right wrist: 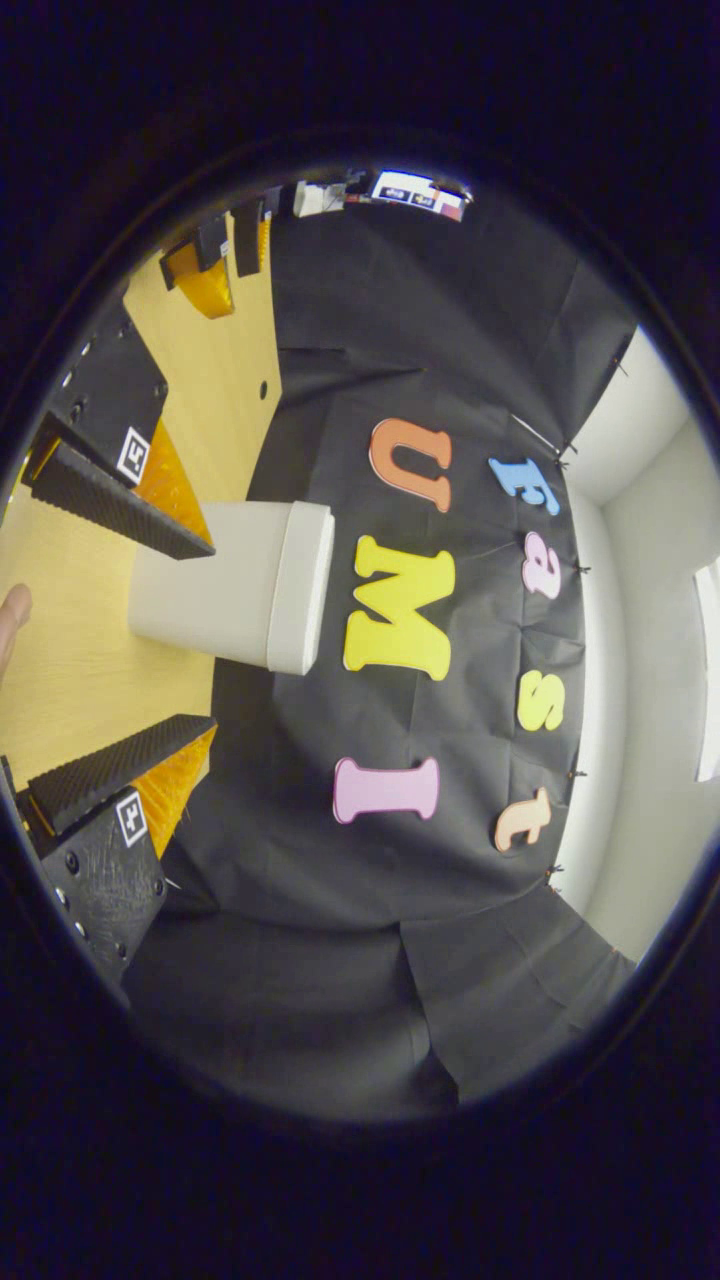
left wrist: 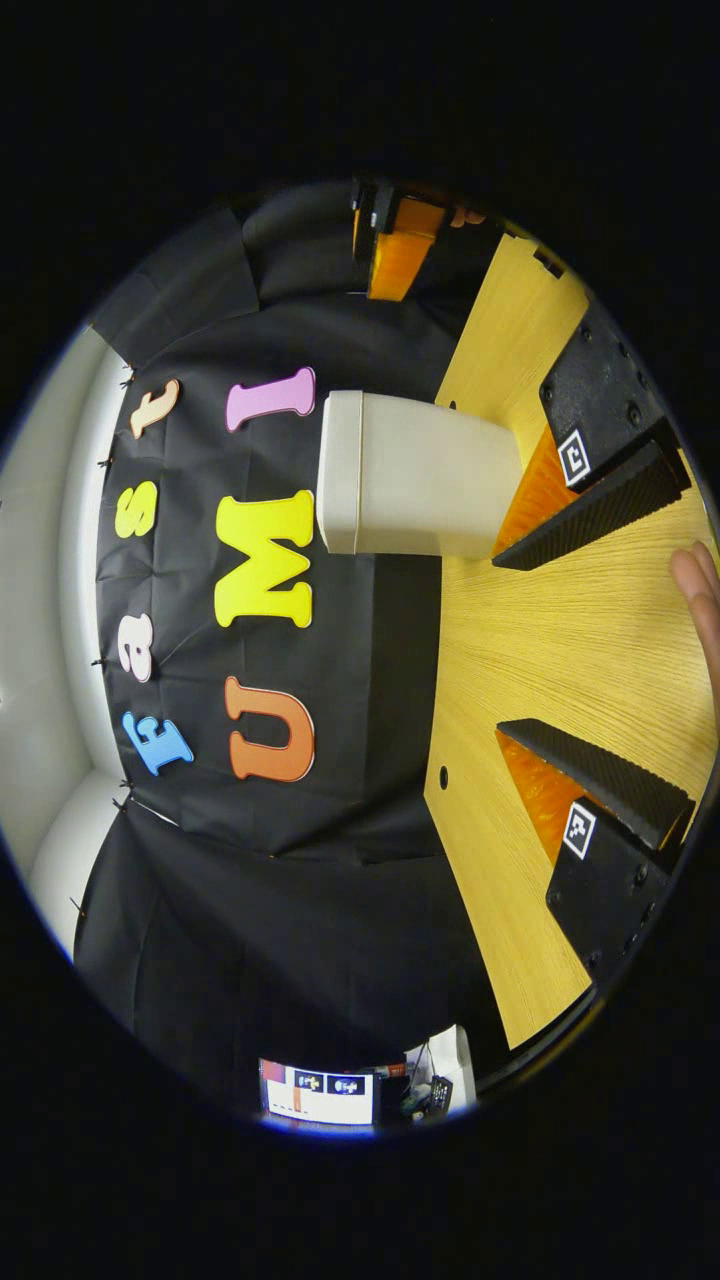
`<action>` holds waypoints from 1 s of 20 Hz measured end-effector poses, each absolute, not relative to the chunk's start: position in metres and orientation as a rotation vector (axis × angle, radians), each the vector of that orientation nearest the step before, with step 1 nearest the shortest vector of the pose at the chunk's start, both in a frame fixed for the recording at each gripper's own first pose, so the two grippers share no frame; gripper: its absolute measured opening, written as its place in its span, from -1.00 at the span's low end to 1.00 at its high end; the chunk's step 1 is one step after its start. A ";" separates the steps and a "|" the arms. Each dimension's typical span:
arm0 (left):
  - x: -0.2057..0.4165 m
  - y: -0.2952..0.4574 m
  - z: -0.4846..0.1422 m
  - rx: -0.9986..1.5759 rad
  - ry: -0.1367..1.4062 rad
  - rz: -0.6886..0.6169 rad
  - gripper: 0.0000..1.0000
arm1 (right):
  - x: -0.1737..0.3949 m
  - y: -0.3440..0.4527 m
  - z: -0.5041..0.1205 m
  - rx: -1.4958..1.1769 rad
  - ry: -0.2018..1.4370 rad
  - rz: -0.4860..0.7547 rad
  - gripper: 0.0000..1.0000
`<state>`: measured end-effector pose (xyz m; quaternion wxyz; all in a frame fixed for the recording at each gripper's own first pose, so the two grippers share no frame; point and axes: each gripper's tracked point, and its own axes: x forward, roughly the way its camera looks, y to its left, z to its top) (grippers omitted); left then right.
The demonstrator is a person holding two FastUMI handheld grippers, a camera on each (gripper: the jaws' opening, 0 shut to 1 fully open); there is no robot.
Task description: Press the lid of the desktop garbage bin to open it, pick up the crumpled paper on the desktop and throw it into the bin, then pick up the pop can on the desktop and drop it into the bin, and finally close the garbage bin lid.
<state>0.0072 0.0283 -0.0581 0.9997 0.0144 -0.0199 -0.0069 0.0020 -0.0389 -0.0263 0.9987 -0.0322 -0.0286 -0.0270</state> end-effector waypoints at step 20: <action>-0.012 0.005 -0.029 0.035 -0.092 -0.036 0.96 | -0.030 -0.082 -0.049 -0.011 -0.036 -0.079 0.90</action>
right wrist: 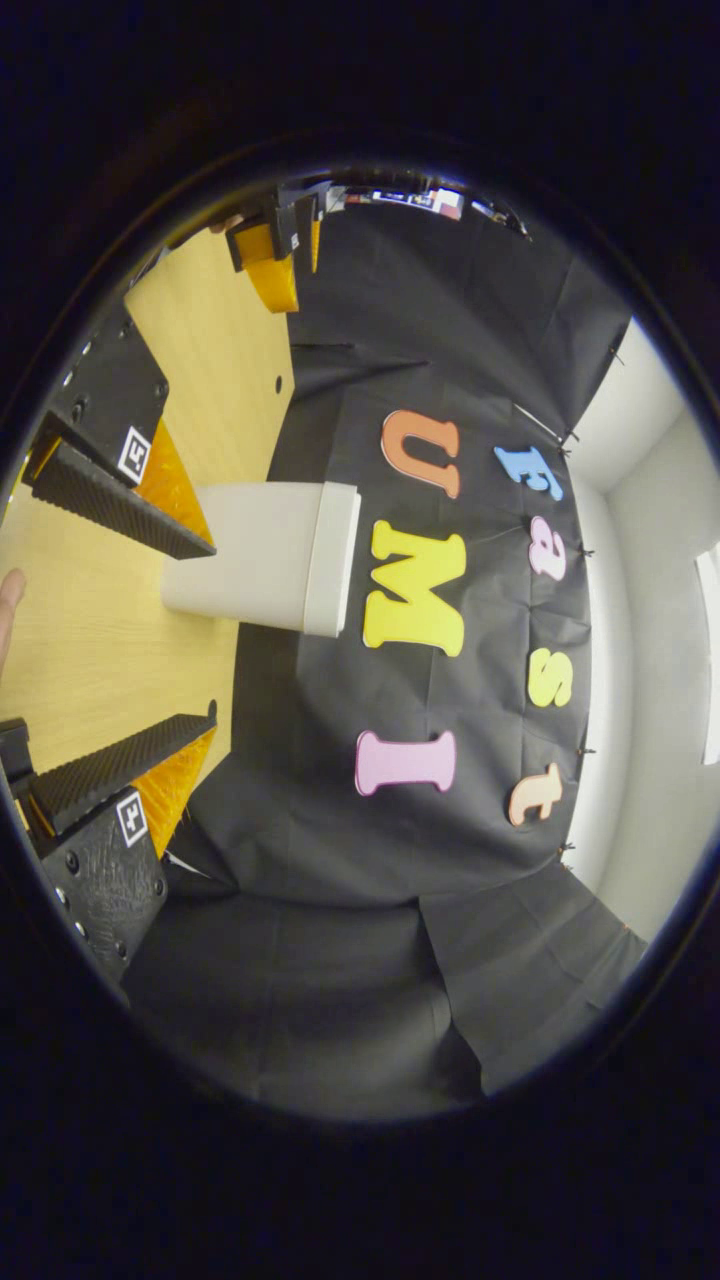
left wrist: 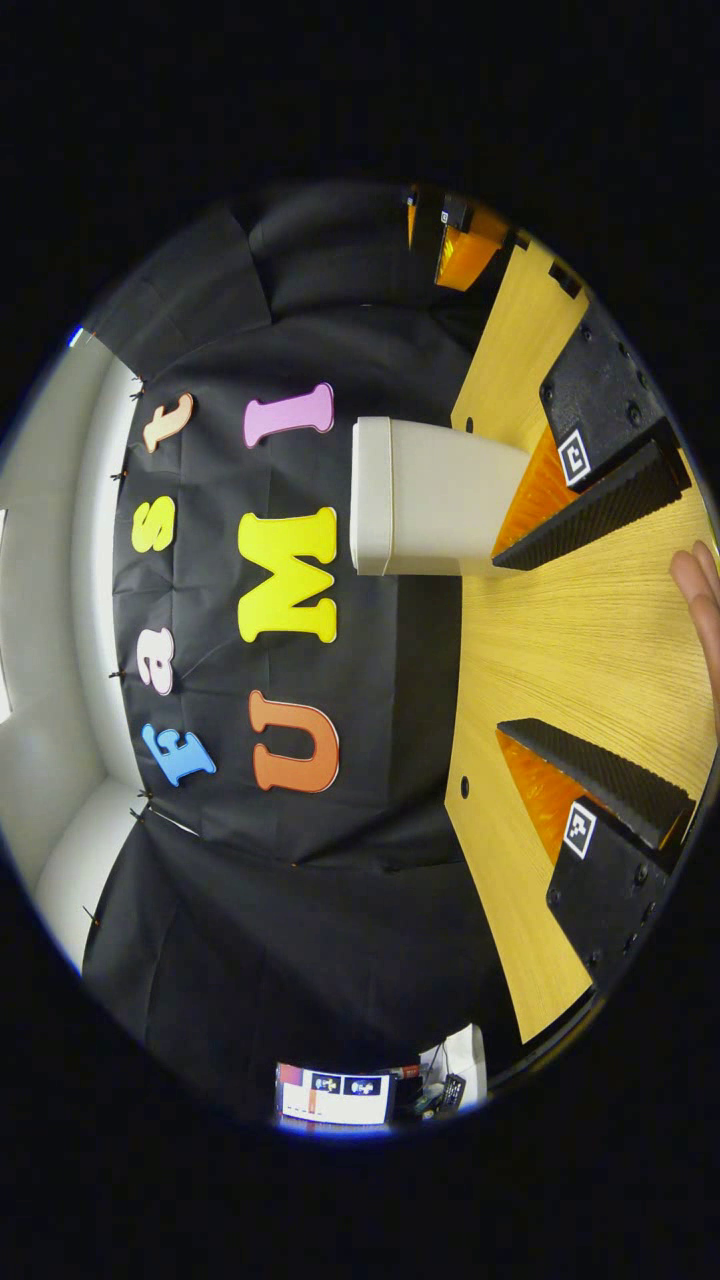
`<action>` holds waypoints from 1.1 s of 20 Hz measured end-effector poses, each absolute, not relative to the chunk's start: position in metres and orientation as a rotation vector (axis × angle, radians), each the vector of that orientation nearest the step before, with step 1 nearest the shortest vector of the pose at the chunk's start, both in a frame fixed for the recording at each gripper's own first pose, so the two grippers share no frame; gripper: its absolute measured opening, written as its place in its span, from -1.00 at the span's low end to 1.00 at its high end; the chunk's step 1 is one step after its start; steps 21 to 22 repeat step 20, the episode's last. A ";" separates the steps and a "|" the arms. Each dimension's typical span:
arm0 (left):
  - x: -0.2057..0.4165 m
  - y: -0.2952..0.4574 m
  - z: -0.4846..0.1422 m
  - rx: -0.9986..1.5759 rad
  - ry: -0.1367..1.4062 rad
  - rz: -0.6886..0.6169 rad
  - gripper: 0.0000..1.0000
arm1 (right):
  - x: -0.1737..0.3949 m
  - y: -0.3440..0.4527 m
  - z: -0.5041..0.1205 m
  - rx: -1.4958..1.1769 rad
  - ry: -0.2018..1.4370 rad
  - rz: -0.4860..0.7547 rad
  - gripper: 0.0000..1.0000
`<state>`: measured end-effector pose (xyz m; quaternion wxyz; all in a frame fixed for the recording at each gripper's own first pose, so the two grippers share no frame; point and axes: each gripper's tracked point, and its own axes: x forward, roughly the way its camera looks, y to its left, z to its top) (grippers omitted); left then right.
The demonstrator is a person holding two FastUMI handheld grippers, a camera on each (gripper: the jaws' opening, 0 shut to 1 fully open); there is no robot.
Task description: Press the lid of the desktop garbage bin to open it, pick up the crumpled paper on the desktop and throw it into the bin, then pick up the pop can on the desktop and drop it into the bin, and finally close the garbage bin lid.
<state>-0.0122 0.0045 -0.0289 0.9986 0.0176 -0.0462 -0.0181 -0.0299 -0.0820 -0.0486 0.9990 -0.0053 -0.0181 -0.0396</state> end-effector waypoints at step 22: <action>-0.013 -0.044 -0.016 0.084 -0.124 -0.060 0.96 | -0.044 -0.095 -0.008 -0.049 -0.116 -0.043 0.90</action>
